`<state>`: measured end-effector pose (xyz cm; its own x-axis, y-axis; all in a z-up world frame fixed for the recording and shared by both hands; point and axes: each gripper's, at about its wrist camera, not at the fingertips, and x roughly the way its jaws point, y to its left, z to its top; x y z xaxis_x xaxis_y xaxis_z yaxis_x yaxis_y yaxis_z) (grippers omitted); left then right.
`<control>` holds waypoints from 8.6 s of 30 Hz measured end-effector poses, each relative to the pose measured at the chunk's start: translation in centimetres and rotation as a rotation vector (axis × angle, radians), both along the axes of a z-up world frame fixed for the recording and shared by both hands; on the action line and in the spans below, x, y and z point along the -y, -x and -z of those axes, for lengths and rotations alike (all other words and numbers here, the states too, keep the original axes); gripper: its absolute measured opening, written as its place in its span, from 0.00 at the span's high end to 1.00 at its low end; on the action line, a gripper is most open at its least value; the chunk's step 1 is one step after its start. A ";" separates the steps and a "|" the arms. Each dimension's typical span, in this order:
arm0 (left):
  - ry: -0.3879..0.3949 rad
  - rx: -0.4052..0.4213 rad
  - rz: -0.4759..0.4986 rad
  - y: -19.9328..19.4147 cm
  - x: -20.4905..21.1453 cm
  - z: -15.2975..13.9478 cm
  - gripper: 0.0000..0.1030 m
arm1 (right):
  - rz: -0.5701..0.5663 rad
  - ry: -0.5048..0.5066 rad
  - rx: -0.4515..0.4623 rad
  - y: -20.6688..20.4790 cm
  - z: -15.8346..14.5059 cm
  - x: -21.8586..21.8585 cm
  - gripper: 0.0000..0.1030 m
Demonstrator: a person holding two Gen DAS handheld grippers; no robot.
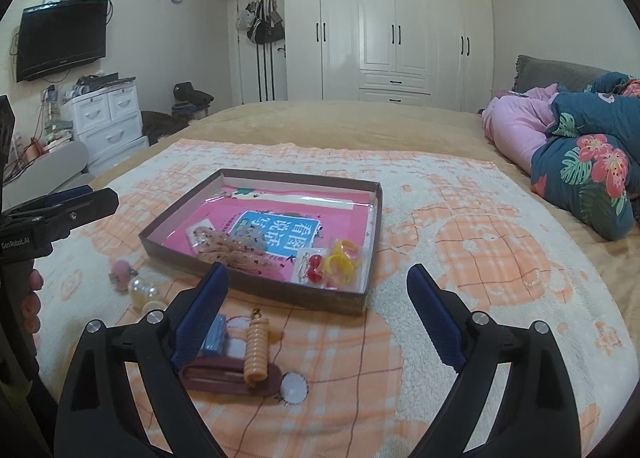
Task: Organize jewelry
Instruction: 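Withdraw both tools from the box back to the remaining jewelry, then grasp the white hair clip with the left tool while the right tool grasps the beaded spring tie, then carry the clip and spring tie into the pink-lined box and open both tools, then withdraw both tools from the box toward the remaining jewelry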
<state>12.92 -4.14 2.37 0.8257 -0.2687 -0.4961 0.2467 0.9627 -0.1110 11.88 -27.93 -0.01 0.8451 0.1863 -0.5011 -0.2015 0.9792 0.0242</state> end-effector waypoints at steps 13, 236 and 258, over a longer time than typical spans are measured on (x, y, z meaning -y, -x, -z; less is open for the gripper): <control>-0.027 -0.022 -0.008 2.9 -1.4 1.6 0.11 | -0.040 0.028 -0.013 2.3 0.7 -1.3 0.14; 0.048 -0.063 -0.045 -6.0 -2.1 0.8 0.11 | -0.017 -0.042 -0.003 -4.9 -0.7 -1.7 0.13; 0.044 -0.022 -0.035 1.2 -3.2 -0.2 0.11 | -0.073 -0.032 0.048 1.9 -2.8 -2.6 0.10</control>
<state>11.69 -0.94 2.60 0.8238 -0.2615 -0.5029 0.2094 0.9649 -0.1587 9.93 -25.32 2.75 0.8515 0.2637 -0.4533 -0.2739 0.9607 0.0444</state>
